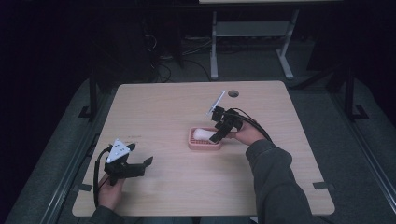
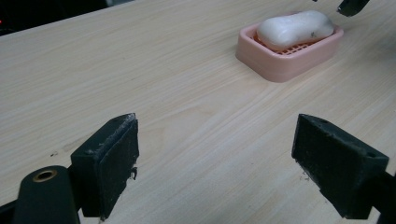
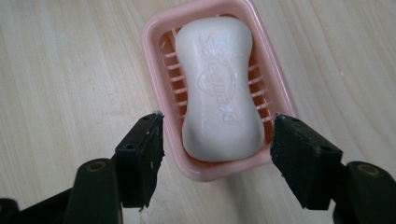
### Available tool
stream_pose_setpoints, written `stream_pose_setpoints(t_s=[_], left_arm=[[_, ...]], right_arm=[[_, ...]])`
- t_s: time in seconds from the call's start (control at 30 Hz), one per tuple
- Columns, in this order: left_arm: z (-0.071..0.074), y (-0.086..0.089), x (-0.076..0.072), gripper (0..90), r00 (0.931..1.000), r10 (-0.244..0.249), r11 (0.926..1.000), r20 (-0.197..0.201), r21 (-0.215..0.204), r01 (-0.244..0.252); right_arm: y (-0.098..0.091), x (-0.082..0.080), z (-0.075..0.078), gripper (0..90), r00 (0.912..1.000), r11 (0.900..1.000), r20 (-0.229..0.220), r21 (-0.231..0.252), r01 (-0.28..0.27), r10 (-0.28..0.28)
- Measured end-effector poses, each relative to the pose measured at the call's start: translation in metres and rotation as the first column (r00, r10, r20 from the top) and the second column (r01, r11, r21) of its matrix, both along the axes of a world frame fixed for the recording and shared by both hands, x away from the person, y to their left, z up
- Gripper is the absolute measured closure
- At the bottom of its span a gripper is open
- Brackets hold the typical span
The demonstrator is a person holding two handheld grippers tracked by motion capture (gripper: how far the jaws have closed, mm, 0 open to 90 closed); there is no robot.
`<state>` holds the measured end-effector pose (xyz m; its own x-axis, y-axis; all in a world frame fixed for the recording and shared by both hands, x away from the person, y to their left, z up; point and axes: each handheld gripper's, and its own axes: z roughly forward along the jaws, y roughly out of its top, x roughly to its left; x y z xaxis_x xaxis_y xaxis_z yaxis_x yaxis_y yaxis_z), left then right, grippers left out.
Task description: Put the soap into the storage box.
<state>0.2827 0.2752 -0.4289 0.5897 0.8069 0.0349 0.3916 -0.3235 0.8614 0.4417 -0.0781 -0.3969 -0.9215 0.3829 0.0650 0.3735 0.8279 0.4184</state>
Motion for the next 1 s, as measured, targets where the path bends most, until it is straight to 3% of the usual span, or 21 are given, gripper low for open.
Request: stream_pose_setpoints(t_s=[1.0], left_arm=[[0.000,0.001,0.000,14.6,1.0000,0.002,1.0000,-0.002,0.008,-0.002]], right_arm=[[-0.034,-0.020,0.001,32.0,0.9990,0.9982,0.000,0.040,0.045,-0.045]])
